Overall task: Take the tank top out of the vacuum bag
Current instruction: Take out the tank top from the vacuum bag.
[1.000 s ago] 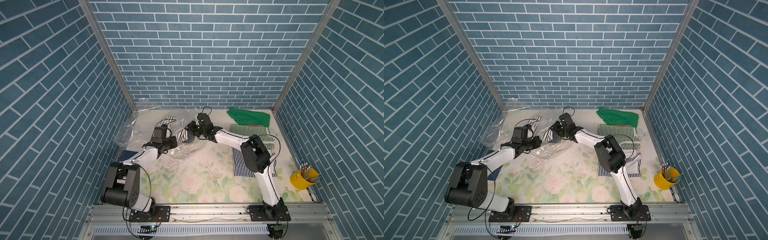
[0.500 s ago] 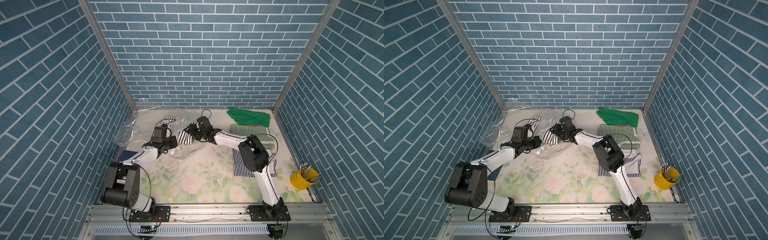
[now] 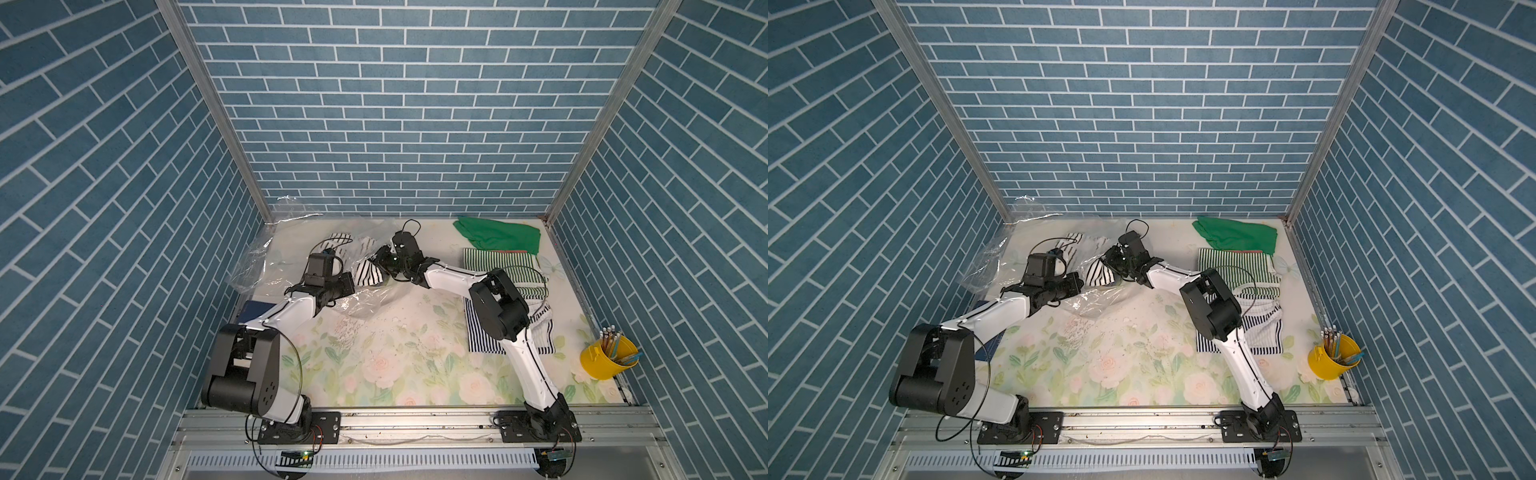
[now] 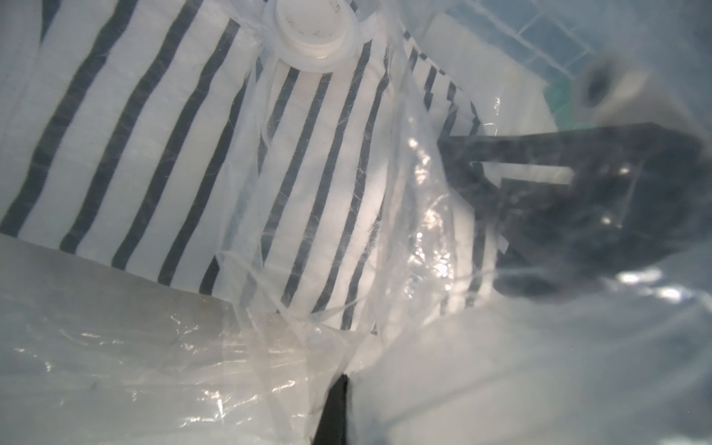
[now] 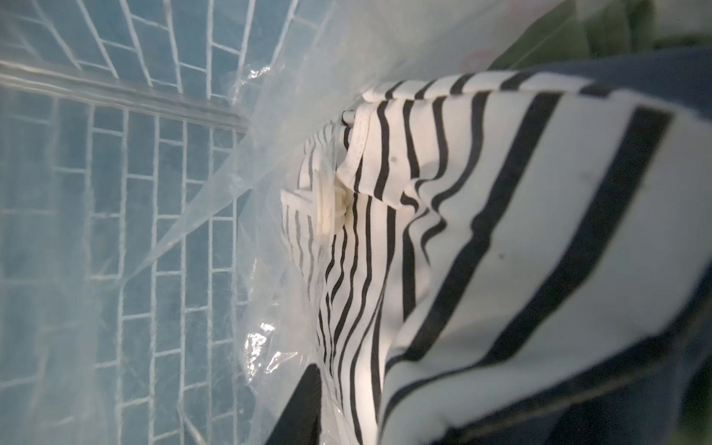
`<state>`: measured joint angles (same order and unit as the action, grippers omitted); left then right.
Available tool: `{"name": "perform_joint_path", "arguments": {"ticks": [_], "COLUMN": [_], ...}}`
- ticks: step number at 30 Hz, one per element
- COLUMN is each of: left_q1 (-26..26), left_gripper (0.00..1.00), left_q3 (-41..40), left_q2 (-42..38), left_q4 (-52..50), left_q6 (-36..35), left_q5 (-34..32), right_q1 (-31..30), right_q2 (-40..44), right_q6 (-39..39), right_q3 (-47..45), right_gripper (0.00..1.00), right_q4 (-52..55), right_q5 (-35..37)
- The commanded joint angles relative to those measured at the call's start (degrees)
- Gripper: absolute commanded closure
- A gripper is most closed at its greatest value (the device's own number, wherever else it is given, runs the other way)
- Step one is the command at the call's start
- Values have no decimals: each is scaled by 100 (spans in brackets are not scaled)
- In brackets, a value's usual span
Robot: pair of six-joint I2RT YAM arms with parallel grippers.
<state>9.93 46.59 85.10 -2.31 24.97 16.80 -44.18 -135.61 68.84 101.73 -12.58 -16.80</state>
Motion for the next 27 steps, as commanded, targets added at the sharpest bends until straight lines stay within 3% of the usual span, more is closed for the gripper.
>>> {"name": "perform_joint_path", "arguments": {"ticks": [1, 4, 8, 9, 13, 14, 27], "left_q1": [25, 26, 26, 26, 19, 19, 22], "left_gripper": [100, 100, 100, 100, 100, 100, 100], "left_q3": [96, 79, 76, 83, 105, 105, 96], "left_q2": [17, 13, 13, 7, -3, -2, 76], "left_q4": [-124, -122, -122, -125, -153, -155, -77], "left_q6": [-65, -63, -70, -65, -72, -77, -46], "left_q5": [-6, -12, -5, -1, -27, -34, -102], "right_q1": [32, 57, 63, 68, 46, 44, 32], "right_q2": [-227, -398, -628, -636, -421, -327, 1628], "right_q6": [-89, -288, -513, -554, -756, -827, -1409], "right_q3": [166, 333, 675, 699, 607, 555, -966], "right_gripper": [51, 43, 44, 52, 98, 100, 100], "right_q4": [-117, -96, 95, 88, 48, 64, 192], "right_q5": [16, 27, 27, 31, 79, 101, 233]}}
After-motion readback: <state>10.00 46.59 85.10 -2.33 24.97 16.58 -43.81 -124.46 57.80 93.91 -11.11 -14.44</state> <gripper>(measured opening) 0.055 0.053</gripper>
